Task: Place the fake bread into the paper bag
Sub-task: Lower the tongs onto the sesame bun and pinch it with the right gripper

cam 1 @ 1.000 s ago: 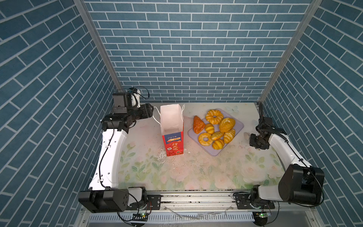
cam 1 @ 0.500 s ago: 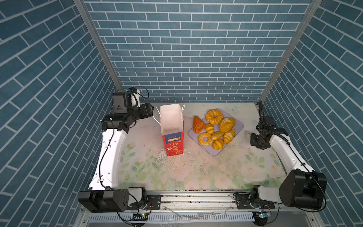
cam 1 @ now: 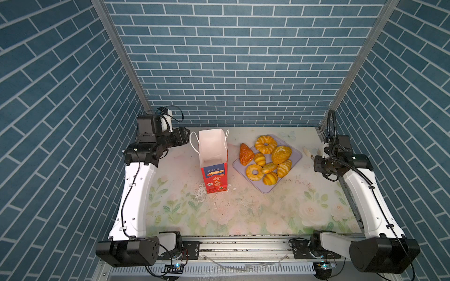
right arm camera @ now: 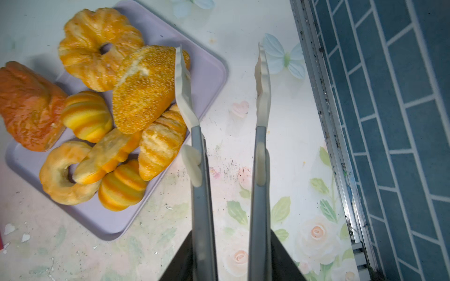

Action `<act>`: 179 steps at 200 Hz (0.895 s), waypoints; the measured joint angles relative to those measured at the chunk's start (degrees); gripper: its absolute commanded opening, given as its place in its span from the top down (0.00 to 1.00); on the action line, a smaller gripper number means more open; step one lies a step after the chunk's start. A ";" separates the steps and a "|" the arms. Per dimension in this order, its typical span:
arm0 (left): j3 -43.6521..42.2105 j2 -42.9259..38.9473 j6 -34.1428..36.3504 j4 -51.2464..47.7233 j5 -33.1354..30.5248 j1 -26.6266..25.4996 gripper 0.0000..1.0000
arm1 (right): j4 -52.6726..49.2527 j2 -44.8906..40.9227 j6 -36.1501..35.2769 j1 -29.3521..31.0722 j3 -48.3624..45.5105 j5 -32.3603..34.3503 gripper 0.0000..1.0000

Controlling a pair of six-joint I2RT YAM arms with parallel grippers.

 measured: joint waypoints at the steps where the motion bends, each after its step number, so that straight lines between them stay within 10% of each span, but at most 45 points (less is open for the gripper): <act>1: -0.07 -0.11 0.00 0.09 -0.02 0.00 0.29 | -0.07 0.02 0.00 0.15 0.11 -0.04 0.57; 179: -3.30 -2.54 -0.59 1.84 -0.28 0.00 0.29 | -3.96 21.18 1.07 17.86 15.63 2.12 0.53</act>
